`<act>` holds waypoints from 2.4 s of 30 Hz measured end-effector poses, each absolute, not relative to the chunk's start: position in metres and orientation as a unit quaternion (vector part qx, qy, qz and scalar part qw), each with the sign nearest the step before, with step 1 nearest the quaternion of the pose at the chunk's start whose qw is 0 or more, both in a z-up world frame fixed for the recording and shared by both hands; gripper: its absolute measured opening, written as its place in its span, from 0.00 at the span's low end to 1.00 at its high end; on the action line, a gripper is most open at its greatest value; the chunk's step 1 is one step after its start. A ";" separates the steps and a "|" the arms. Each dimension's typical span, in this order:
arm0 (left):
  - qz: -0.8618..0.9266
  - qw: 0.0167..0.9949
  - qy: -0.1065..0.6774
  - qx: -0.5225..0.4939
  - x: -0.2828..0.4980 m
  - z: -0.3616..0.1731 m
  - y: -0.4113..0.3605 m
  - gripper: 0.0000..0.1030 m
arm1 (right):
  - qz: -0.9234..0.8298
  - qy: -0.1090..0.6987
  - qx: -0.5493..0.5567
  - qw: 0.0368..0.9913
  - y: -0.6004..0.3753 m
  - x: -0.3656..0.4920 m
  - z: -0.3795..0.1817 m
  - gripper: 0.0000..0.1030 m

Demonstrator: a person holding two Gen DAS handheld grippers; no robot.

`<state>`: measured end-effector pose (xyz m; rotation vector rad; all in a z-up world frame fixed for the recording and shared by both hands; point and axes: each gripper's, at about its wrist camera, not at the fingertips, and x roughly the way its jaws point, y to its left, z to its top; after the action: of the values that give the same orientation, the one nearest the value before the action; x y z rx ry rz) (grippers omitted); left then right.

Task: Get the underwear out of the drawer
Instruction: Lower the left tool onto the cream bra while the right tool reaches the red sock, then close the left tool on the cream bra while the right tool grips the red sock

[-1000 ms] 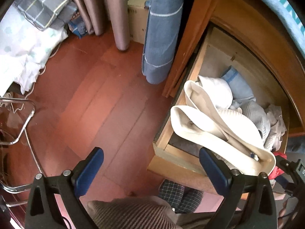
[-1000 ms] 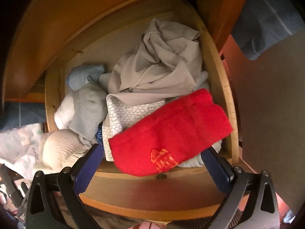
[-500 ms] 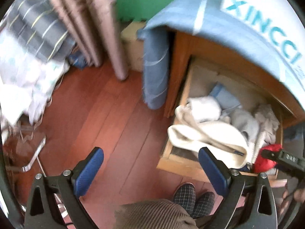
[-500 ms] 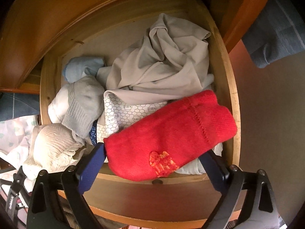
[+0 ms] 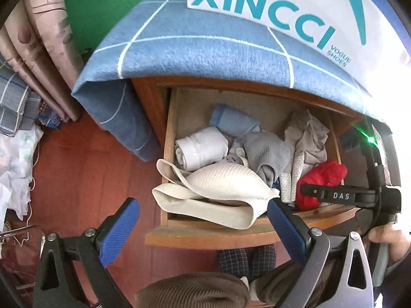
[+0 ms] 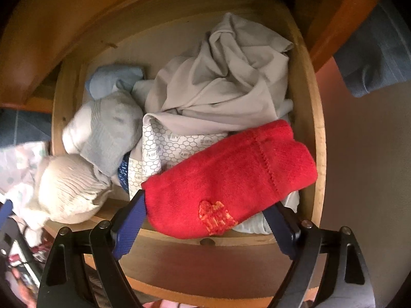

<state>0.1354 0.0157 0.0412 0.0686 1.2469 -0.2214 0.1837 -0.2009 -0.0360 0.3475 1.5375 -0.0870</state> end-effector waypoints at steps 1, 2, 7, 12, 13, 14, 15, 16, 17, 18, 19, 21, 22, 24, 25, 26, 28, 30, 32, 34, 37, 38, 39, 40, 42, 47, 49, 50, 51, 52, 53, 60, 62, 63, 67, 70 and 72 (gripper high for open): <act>-0.105 0.803 0.585 0.032 0.136 0.040 0.015 0.99 | -0.037 0.695 0.145 0.703 -0.196 0.185 -0.038 0.86; -0.108 0.801 0.588 0.032 0.136 0.038 0.014 0.99 | -0.036 0.697 0.137 0.703 -0.195 0.186 -0.040 0.86; -0.117 0.784 0.609 0.027 0.143 0.027 0.014 0.99 | -0.032 0.704 0.093 0.704 -0.182 0.185 -0.046 0.77; -0.122 0.777 0.616 0.028 0.146 0.022 0.009 0.99 | -0.022 0.689 0.079 0.720 -0.175 0.176 -0.036 0.59; -0.124 0.776 0.618 0.027 0.146 0.021 0.008 0.99 | -0.019 0.685 0.079 0.724 -0.174 0.174 -0.034 0.54; -0.125 0.775 0.619 0.028 0.146 0.020 0.006 0.99 | -0.018 0.679 0.082 0.729 -0.174 0.172 -0.030 0.52; -0.126 0.774 0.620 0.029 0.145 0.019 0.004 0.99 | -0.020 0.674 0.089 0.733 -0.177 0.168 -0.027 0.49; -0.129 0.773 0.620 0.031 0.145 0.018 0.002 0.99 | -0.022 0.669 0.097 0.736 -0.179 0.165 -0.024 0.47; -0.130 0.771 0.622 0.035 0.144 0.018 -0.001 0.99 | -0.021 0.664 0.105 0.740 -0.188 0.163 -0.019 0.46; -0.131 0.771 0.622 0.037 0.143 0.018 -0.003 0.99 | -0.019 0.658 0.114 0.744 -0.191 0.161 -0.015 0.46; -0.132 0.771 0.622 0.039 0.143 0.018 -0.005 0.99 | -0.014 0.653 0.118 0.748 -0.192 0.157 -0.011 0.46; -0.135 0.770 0.622 0.045 0.142 0.020 -0.009 0.99 | -0.008 0.643 0.130 0.755 -0.198 0.149 -0.004 0.46; -0.138 0.769 0.623 0.048 0.142 0.020 -0.011 0.99 | -0.011 0.640 0.133 0.757 -0.202 0.146 -0.001 0.46; -0.141 0.767 0.624 0.050 0.143 0.022 -0.014 0.99 | -0.018 0.630 0.139 0.764 -0.207 0.139 0.008 0.45; -0.141 0.767 0.624 0.050 0.144 0.023 -0.017 0.99 | -0.019 0.623 0.144 0.769 -0.211 0.136 0.013 0.45; -0.141 0.767 0.624 0.051 0.145 0.023 -0.018 0.99 | -0.017 0.620 0.149 0.770 -0.214 0.133 0.016 0.45; -0.137 0.764 0.628 0.055 0.147 0.021 -0.022 0.99 | -0.014 0.616 0.163 0.770 -0.218 0.127 0.022 0.45; -0.136 0.761 0.632 0.055 0.149 0.018 -0.026 0.99 | -0.014 0.615 0.169 0.770 -0.222 0.123 0.022 0.45; -0.134 0.758 0.636 0.056 0.150 0.013 -0.030 0.99 | -0.018 0.613 0.173 0.771 -0.223 0.120 0.020 0.45; -0.131 0.755 0.639 0.059 0.150 0.007 -0.034 0.99 | -0.018 0.607 0.181 0.774 -0.224 0.117 0.015 0.45; -0.123 0.751 0.644 0.072 0.152 -0.003 -0.038 0.99 | -0.017 0.603 0.179 0.777 -0.223 0.117 0.015 0.45; -0.119 0.749 0.647 0.076 0.154 -0.007 -0.039 0.99 | -0.015 0.603 0.178 0.778 -0.222 0.117 0.015 0.45; -0.116 0.748 0.649 0.081 0.155 -0.012 -0.040 0.99 | -0.014 0.603 0.177 0.778 -0.222 0.118 0.014 0.45; -0.110 0.748 0.649 0.085 0.156 -0.016 -0.040 0.99 | -0.012 0.602 0.177 0.778 -0.221 0.118 0.014 0.45; -0.100 0.746 0.652 0.093 0.158 -0.024 -0.040 0.99 | -0.008 0.601 0.179 0.779 -0.219 0.120 0.011 0.45; -0.098 0.744 0.659 0.055 0.161 -0.040 -0.032 0.99 | 0.000 0.599 0.183 0.780 -0.221 0.118 0.011 0.46; -0.097 0.739 0.666 0.024 0.162 -0.047 -0.025 0.98 | 0.001 0.598 0.183 0.780 -0.221 0.118 0.011 0.46; -0.095 0.740 0.665 0.020 0.162 -0.049 -0.024 0.93 | 0.002 0.598 0.183 0.780 -0.221 0.118 0.011 0.46; -0.092 0.742 0.664 0.021 0.162 -0.050 -0.023 0.82 | 0.002 0.597 0.184 0.781 -0.222 0.118 0.011 0.46; -0.090 0.743 0.662 0.023 0.161 -0.051 -0.022 0.76 | 0.002 0.597 0.184 0.781 -0.221 0.118 0.012 0.46; -0.092 0.743 0.663 0.020 0.161 -0.052 -0.022 0.69 | 0.003 0.597 0.183 0.781 -0.222 0.118 0.012 0.46; -0.109 0.740 0.664 -0.004 0.161 -0.046 -0.019 0.26 | 0.003 0.596 0.181 0.783 -0.221 0.118 0.012 0.46; -0.110 0.743 0.660 -0.009 0.159 -0.042 -0.019 0.21 | 0.003 0.595 0.181 0.783 -0.221 0.117 0.013 0.46; -0.109 0.745 0.658 -0.011 0.157 -0.040 -0.019 0.19 | 0.003 0.593 0.181 0.784 -0.221 0.117 0.013 0.46; -0.114 0.755 0.646 -0.020 0.151 -0.027 -0.015 0.10 | 0.004 0.587 0.170 0.792 -0.218 0.115 0.017 0.46; -0.118 0.760 0.639 -0.030 0.146 -0.015 -0.011 0.07 | 0.006 0.583 0.158 0.797 -0.214 0.115 0.020 0.46; -0.124 0.764 0.633 -0.027 0.145 -0.010 -0.011 0.07 | 0.007 0.582 0.156 0.798 -0.213 0.115 0.021 0.46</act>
<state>0.1453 -0.0111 -0.0102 -0.0583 1.3754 -0.2689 0.1151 -0.2130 0.0209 0.3356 1.2484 0.0151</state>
